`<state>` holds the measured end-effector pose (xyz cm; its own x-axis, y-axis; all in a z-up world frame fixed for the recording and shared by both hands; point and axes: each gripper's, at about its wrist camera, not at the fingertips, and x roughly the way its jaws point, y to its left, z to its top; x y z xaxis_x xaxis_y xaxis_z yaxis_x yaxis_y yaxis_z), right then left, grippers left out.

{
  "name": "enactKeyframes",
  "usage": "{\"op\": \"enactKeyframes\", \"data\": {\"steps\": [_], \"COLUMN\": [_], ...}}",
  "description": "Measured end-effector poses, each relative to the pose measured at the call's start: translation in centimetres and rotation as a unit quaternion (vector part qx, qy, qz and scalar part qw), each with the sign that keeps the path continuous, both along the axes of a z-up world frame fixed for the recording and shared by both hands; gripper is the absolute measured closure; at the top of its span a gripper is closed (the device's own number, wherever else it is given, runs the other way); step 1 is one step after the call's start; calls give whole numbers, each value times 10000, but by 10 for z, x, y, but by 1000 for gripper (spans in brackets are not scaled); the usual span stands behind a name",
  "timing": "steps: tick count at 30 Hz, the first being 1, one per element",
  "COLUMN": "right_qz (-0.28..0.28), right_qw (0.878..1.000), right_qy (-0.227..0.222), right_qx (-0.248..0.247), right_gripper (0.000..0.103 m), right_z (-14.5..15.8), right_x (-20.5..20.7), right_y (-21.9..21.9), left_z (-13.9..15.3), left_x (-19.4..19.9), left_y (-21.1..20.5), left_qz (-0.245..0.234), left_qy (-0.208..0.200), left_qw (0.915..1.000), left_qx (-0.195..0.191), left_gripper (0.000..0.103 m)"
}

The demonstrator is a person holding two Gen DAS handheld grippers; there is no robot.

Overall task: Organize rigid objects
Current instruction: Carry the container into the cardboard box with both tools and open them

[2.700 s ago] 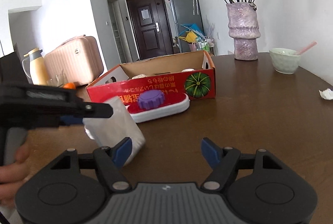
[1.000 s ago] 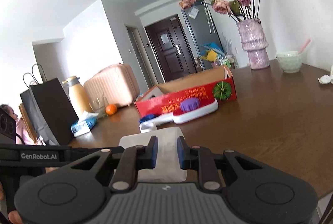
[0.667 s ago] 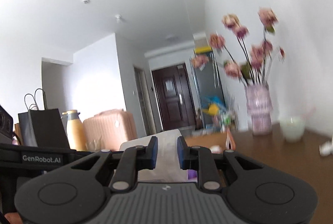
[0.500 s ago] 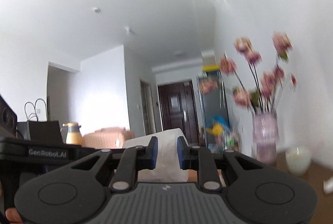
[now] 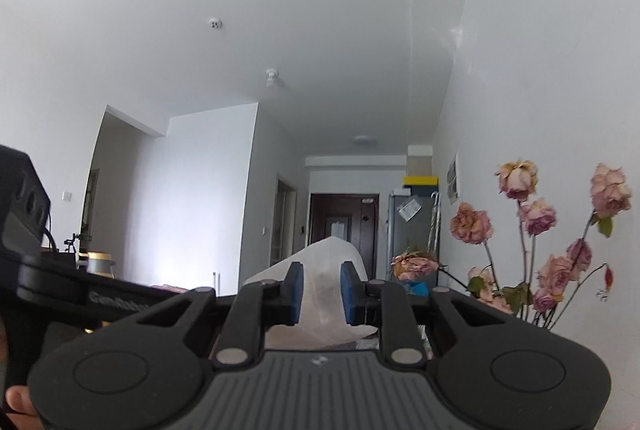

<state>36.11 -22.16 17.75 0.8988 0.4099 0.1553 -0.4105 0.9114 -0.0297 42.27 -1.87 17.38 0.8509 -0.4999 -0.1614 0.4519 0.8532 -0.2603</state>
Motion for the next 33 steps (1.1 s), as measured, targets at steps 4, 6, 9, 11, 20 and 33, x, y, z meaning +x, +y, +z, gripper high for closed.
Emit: {"op": "enactKeyframes", "data": {"steps": [4, 6, 9, 11, 20, 33], "right_qz": [78, 81, 105, 151, 46, -534], "right_qw": [9987, 9968, 9912, 9854, 9343, 8763], "right_qy": [502, 794, 1308, 1677, 3551, 4770], "right_qx": [45, 68, 183, 254, 302, -422], "right_gripper": [85, 85, 85, 86, 87, 65], "right_z": [11, 7, -5, -18, -124, -218], "right_x": [52, 79, 124, 152, 284, 347], "right_y": [6, 7, 9, 10, 29, 65], "left_z": [-6, -13, -28, -40, -162, -230], "left_x": [50, 73, 102, 126, 244, 281], "left_y": [13, 21, 33, 36, 51, 45], "left_qz": [-18, -56, 10, 45, 294, 618], "left_qy": [361, 532, 749, 921, 2598, 3299], "left_qw": [9991, 9980, 9964, 9951, 9650, 9396], "left_qx": [-226, -326, -405, -356, -209, 666], "left_gripper": [79, 79, 79, 79, 79, 65]}}
